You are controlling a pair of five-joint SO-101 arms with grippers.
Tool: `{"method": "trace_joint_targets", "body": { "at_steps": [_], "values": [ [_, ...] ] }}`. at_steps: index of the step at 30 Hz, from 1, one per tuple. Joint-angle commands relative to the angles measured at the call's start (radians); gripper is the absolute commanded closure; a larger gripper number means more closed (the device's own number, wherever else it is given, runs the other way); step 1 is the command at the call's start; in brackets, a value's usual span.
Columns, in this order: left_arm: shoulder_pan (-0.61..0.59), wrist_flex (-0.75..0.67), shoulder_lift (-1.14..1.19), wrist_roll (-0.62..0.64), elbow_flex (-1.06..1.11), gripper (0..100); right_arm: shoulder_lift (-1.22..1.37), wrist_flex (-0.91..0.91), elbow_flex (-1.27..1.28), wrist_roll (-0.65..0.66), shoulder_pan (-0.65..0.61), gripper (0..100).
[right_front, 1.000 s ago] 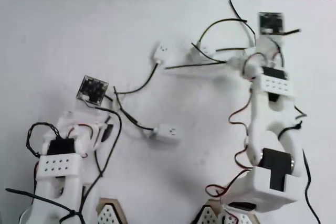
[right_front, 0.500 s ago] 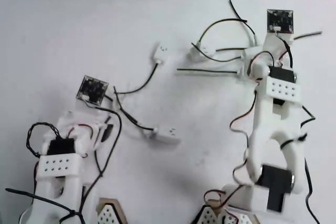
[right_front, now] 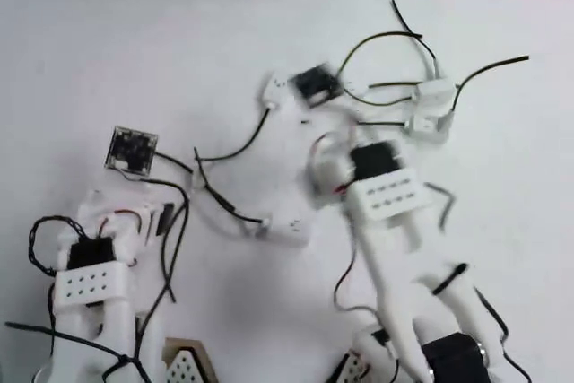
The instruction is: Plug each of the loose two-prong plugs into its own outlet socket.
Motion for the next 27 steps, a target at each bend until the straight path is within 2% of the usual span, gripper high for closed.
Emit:
{"method": "trace_joint_targets", "body": {
  "at_steps": [1, 7, 13, 27],
  "values": [
    [-0.005, -0.018, -0.024, 0.0, -0.009, 71, -0.039, 0.004, 0.038, 0.006, -0.177, 82.6],
    [-0.005, -0.017, -0.024, 0.0, -0.009, 71, -0.038, -0.174, 0.138, 0.012, -0.352, 82.9],
    [-0.005, -0.017, -0.024, 0.0, -0.009, 71, -0.033, -0.205, 0.178, 0.005, -0.446, 83.0],
    [-0.005, -0.017, -0.024, 0.0, -0.008, 71, 0.255, -0.311, 0.114, 0.003, -0.452, 83.0]
  ]
}}
